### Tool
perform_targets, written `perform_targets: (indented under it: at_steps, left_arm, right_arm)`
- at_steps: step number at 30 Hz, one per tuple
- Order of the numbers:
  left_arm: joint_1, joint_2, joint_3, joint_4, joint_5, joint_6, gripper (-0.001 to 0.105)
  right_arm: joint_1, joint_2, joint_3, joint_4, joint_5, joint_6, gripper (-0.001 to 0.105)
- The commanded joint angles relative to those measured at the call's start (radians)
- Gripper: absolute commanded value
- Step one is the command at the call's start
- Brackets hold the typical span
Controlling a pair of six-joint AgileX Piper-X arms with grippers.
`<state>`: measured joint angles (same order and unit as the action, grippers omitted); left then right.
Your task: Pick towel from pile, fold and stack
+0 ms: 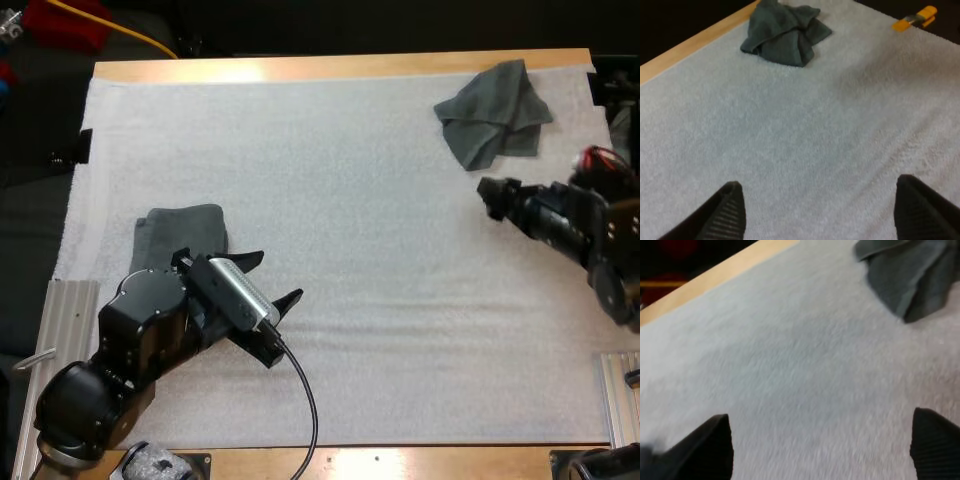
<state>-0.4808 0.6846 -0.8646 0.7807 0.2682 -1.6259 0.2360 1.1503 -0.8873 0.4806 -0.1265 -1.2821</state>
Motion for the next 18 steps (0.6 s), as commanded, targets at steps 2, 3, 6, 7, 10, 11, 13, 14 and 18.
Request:
perform_targets:
  at_steps: [2,3,6,7,10,11,13,14,18]
  left_arm:
    - [-0.004,-0.002,-0.007,-0.018,-0.006,-0.007,0.061]
    - [-0.004,-0.002,-0.007,-0.018,-0.006,-0.007,0.061]
    - [-0.004,-0.002,-0.007,-0.018,-0.004,-0.007,0.061]
    - [-0.004,-0.002,-0.007,-0.018,-0.004,-0.007,0.061]
    - [-0.004,-0.002,-0.007,-0.018,-0.004,-0.007,0.061]
    - [-0.004,-0.002,-0.007,-0.018,-0.004,-0.007,0.061]
    - [-0.004,-0.002,-0.007,-0.018,-0.004,-0.007,0.061]
    - [-0.004,-0.002,-0.007,-0.018,-0.004,-0.009,0.061]
    - [-0.004,-0.002,-0.007,-0.018,-0.004,-0.019,0.061]
  right_arm:
    - [0.001,0.048,-0.032,-0.034,0.022,0.032,0.071]
    - [0.001,0.084,-0.05,-0.045,0.022,0.046,0.071]
    - [0.001,0.177,-0.102,-0.06,0.053,0.091,0.071]
    - [0.001,0.217,-0.124,-0.06,0.068,0.097,0.071]
    - [0.0,0.313,-0.192,-0.059,0.082,0.098,0.071]
    - [-0.001,0.335,-0.204,-0.059,0.083,0.098,0.071]
    - [-0.001,0.408,-0.258,-0.059,0.098,0.098,0.071]
    - [-0.001,0.424,-0.274,-0.059,0.103,0.098,0.071]
    - [-0.007,0.539,-0.351,-0.059,0.126,0.098,0.071]
